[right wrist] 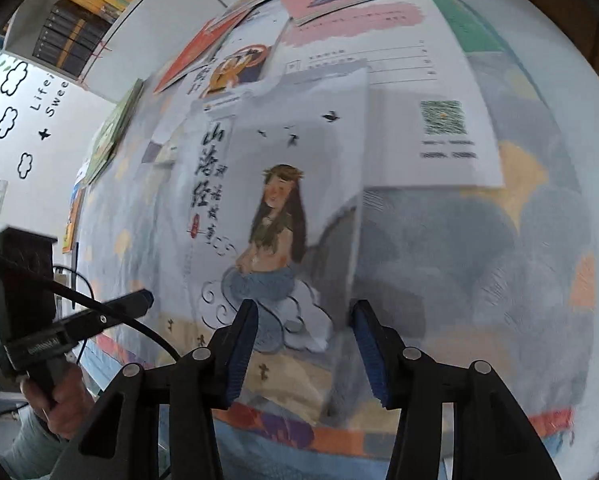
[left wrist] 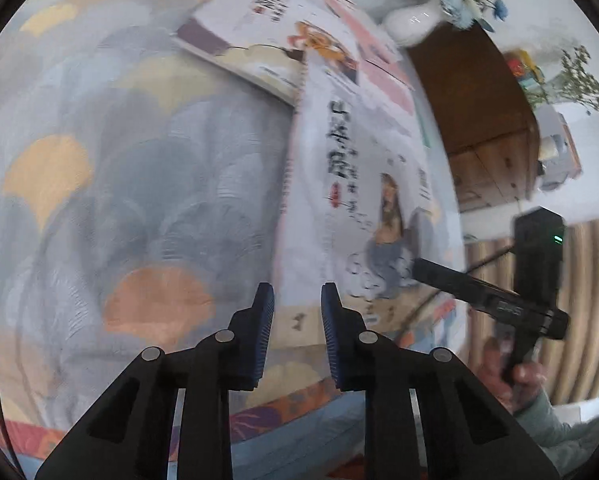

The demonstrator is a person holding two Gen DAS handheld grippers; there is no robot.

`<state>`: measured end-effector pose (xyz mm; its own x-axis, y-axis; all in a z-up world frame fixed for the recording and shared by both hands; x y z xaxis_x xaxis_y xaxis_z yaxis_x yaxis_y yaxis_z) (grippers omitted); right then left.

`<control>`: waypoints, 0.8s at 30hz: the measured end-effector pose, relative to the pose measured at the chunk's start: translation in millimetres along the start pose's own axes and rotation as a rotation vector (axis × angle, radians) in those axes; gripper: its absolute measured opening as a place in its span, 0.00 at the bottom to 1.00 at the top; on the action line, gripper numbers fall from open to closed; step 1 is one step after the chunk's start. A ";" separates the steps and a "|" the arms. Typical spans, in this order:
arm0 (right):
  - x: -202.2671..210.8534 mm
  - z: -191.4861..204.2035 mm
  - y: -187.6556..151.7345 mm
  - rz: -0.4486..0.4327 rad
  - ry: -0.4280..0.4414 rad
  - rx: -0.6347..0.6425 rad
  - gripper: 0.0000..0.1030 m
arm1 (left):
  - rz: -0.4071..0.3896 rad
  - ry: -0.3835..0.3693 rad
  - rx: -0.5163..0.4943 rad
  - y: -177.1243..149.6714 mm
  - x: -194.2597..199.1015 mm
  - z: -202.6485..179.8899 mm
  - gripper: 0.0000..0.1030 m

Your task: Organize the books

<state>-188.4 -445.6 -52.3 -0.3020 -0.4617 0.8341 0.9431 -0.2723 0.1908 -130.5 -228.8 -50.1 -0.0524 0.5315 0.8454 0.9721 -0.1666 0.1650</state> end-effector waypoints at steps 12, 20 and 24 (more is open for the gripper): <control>6.1 2.1 -17.6 -0.087 -0.114 0.024 0.38 | -0.010 -0.046 0.092 5.3 -17.4 -7.8 0.20; 10.1 -17.4 -18.6 -0.110 0.060 -0.128 0.38 | -0.028 -0.310 0.144 12.3 -1.2 -32.6 0.19; 8.2 -14.9 -19.1 -0.106 0.075 -0.125 0.38 | 0.002 -0.163 0.085 8.7 -23.2 -35.7 0.09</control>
<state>-211.0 -456.8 -56.8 -0.4132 -0.4851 0.7707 0.8820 -0.4239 0.2061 -129.0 -272.3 -50.1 -0.0195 0.6601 0.7509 0.9884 -0.1006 0.1141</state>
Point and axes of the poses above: each gripper's, at about its wrist camera, not at the fingertips, and x roughly against the way its jaws point, z to its left, y to its top, the point moved 6 cm from there along -x, roughly the way its jaws point, and after that the axes turned 6 degrees about y, right-handed, at the moved point
